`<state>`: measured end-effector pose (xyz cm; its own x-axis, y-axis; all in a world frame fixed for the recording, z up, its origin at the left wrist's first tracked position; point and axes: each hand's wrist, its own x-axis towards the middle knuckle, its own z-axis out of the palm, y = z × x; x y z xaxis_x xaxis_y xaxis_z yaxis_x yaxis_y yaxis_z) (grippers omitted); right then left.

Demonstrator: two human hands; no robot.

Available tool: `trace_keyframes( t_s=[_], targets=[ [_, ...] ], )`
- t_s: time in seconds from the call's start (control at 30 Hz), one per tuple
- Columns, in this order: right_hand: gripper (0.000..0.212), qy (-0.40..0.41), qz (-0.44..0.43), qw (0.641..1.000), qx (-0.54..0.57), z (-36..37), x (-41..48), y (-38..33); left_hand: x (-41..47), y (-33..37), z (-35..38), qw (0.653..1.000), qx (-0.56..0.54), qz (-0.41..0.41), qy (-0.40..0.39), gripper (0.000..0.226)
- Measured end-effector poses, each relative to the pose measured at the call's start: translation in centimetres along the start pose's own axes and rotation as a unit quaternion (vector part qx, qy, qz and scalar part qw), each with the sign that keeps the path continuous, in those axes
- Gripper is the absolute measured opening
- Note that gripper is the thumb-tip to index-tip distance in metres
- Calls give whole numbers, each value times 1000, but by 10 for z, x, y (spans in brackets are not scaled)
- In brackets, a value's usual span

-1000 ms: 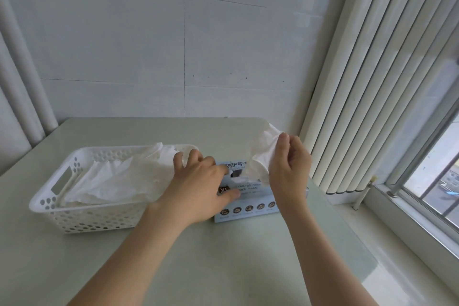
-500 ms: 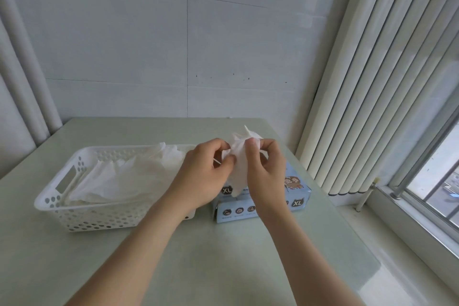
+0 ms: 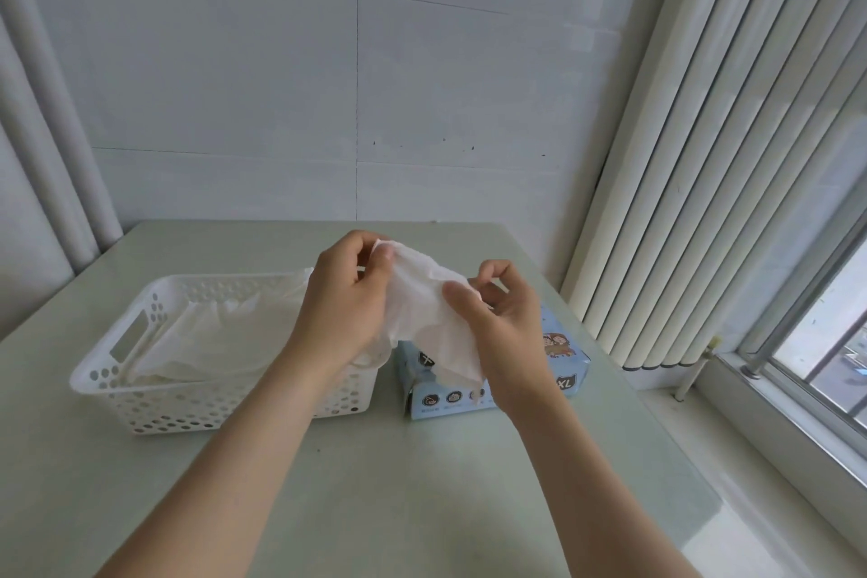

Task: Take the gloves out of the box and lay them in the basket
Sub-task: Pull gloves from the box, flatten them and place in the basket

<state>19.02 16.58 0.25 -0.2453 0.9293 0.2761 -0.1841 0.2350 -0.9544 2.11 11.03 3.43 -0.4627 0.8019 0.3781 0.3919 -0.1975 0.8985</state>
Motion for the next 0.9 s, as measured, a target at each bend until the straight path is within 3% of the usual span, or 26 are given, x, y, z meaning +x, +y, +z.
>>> trace_keyframes(
  t_s=[0.13, 0.27, 0.47, 0.57, 0.67, 0.77, 0.9],
  targets=[
    [55, -101, 48, 994, -3, -7, 2, 3, 2, 0, -3, 998, -38, -41, -4, 28],
    [31, -209, 67, 974, -56, -8, -1, -4, 5, 2, -9, 997, -33, -54, -47, 26],
    [28, -141, 21, 988, -53, -5, 0, -5, 5, 1, -22, 989, 37, 3, -143, 30],
    [33, -144, 2, 984, -104, -8, 1, -3, 7, -3, -22, 990, 89, 28, -106, 33],
    [59, -153, 23, 977, -147, -11, 1, -6, 7, -2, -22, 991, 118, 65, -26, 35],
    [54, -143, 40, 986, -76, -13, 1, -9, 8, 0, -24, 989, 119, 82, 0, 37],
    [43, -136, 77, 987, 24, -9, 0, -7, 9, 3, -24, 996, 65, 64, -21, 36]
  ],
)
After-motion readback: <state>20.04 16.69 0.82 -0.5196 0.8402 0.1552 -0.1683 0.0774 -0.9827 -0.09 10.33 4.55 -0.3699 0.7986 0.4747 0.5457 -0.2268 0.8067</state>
